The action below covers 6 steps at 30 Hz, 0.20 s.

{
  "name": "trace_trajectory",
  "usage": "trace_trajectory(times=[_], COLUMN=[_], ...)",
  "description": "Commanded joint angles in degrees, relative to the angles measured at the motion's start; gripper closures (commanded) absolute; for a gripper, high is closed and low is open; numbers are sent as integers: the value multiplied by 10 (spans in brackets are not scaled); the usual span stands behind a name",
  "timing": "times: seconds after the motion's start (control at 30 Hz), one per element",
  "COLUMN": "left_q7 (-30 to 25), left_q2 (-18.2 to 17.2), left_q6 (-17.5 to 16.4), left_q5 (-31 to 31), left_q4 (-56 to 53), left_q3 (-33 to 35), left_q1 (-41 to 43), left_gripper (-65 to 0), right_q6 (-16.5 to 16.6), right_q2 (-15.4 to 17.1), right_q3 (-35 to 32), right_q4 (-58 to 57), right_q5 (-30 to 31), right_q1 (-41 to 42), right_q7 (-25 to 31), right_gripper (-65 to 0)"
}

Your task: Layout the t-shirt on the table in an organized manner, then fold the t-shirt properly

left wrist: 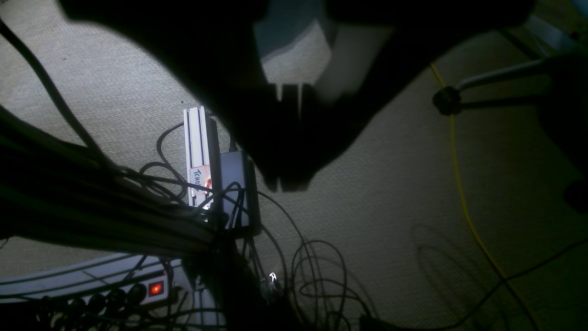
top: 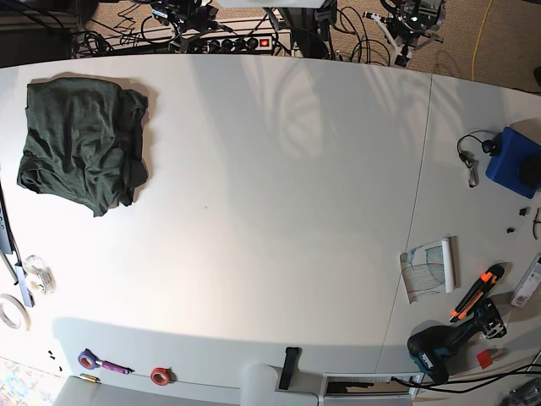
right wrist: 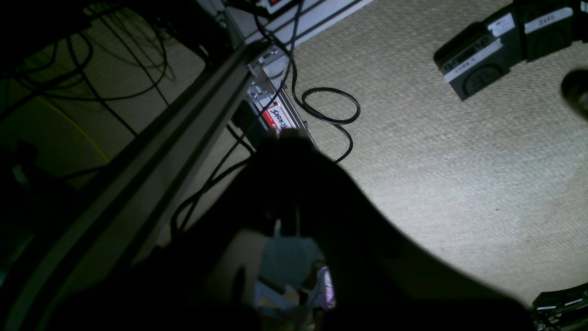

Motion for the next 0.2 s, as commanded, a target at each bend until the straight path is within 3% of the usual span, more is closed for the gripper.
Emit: trace_trajectory(times=[0.0, 0.17], left_q7=[-4, -4], left_q2=[-3, -3], left_q6=[0, 0], left_q5=[0, 0], left_q4=[4, 4], left_q3=[-1, -1], left_q1=[7, 15], left_gripper=[-3, -3], right_q6=[2, 2], right_q2=[3, 3], right_q3=[1, 1], right_q4=[4, 4], right_q5=[1, 1], right_q1=[0, 0], right_q7=[3, 2], right_gripper=[0, 0])
